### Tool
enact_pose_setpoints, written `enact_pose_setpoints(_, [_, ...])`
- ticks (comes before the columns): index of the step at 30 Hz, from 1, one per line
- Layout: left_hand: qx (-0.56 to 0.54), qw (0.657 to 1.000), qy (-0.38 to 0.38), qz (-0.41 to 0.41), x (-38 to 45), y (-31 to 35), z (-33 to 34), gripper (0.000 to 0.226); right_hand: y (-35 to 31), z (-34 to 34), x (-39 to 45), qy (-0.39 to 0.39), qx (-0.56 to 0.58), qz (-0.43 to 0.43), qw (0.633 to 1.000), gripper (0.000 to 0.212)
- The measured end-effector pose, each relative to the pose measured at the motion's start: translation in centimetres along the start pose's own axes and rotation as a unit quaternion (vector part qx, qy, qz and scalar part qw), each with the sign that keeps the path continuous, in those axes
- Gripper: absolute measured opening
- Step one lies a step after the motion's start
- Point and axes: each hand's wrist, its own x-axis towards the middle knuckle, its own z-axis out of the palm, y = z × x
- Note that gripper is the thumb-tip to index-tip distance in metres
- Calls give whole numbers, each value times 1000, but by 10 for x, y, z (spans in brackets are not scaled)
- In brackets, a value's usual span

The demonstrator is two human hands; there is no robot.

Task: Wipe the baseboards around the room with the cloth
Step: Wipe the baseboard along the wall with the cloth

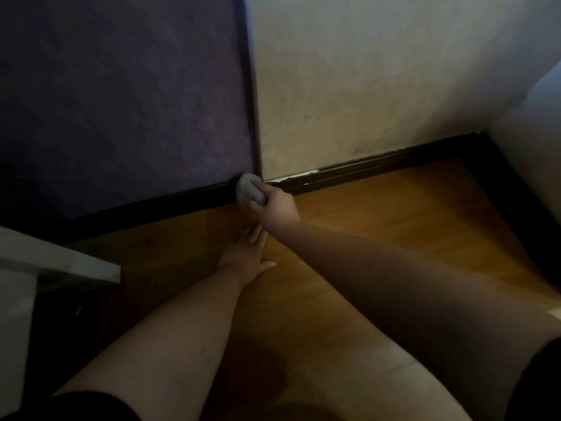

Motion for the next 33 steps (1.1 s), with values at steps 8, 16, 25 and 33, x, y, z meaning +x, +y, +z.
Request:
enact_pose_setpoints(8, [-53, 996, 62, -45, 2, 2, -4, 62, 40, -53, -15, 33, -31, -61, 997, 54])
enact_pose_setpoints(16, [-211, 960, 177, -53, 12, 32, -23, 33, 91, -84, -41, 121, -8, 41, 992, 52])
enact_pose_setpoints(25, [-494, 839, 223, -38, 23, 103, -55, 40, 72, -76, -62, 88, 253, 126, 955, 56])
enact_pose_setpoints(33, [-627, 759, 155, -83, 37, 102, -55, 46, 86, -98, -61, 58, 284, 115, 950, 52])
